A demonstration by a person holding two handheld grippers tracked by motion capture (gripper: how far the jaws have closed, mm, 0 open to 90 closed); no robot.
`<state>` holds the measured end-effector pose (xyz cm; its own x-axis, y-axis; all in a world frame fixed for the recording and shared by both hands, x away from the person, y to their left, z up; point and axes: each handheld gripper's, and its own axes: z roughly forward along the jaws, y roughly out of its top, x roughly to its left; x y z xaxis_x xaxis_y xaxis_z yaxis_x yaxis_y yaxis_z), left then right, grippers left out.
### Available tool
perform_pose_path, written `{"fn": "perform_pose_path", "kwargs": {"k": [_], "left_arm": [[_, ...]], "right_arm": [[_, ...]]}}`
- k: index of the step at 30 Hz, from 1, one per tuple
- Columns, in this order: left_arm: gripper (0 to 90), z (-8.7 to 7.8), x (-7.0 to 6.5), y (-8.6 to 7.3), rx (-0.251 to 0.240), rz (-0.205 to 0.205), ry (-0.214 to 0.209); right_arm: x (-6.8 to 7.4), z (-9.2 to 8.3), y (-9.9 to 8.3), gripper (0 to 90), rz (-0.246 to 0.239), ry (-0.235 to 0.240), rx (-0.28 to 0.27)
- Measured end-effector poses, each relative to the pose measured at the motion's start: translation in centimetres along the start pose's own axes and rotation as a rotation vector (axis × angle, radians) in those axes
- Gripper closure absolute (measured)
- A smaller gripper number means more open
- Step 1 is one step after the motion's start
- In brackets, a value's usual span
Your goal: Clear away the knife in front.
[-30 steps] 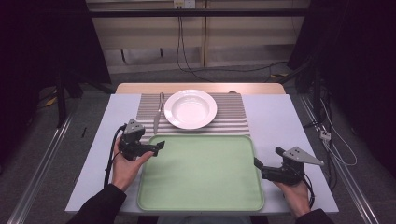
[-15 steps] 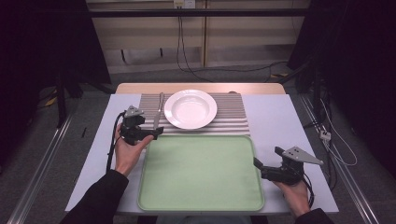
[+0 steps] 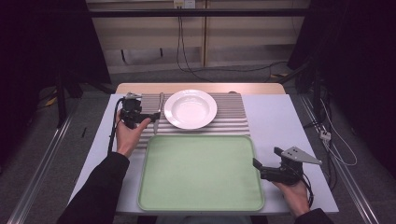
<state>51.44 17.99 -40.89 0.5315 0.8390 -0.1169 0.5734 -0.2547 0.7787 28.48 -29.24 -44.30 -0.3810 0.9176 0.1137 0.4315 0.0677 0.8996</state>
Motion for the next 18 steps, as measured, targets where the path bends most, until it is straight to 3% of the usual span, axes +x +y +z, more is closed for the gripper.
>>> {"fn": "perform_pose_path", "kwargs": {"k": [6, 9, 10, 13, 18], "left_arm": [[12.3, 1.6, 0.6, 1.3, 0.02, 0.027, 0.058], [13.1, 2.6, 1.1, 1.6, 0.011, 0.007, 0.088], [13.5, 2.9, 1.4, 1.7, 0.021, -0.004, 0.063], [13.2, 4.0, 1.9, 1.6, 0.058, -0.004, 0.076], [14.3, 5.2, 2.6, 1.4, 0.044, -0.036, 0.114]], "right_arm": [[-0.1, -0.1, -0.1, 3.3, 0.0, -0.003, -0.002], [-0.1, -0.2, -0.1, 3.3, 0.002, -0.002, -0.001], [-0.1, -0.2, -0.1, 3.3, 0.004, 0.0, 0.004], [-0.1, -0.2, -0.2, 3.3, 0.005, 0.002, 0.007], [-0.1, -0.3, -0.2, 3.4, 0.007, 0.002, 0.006]]}}
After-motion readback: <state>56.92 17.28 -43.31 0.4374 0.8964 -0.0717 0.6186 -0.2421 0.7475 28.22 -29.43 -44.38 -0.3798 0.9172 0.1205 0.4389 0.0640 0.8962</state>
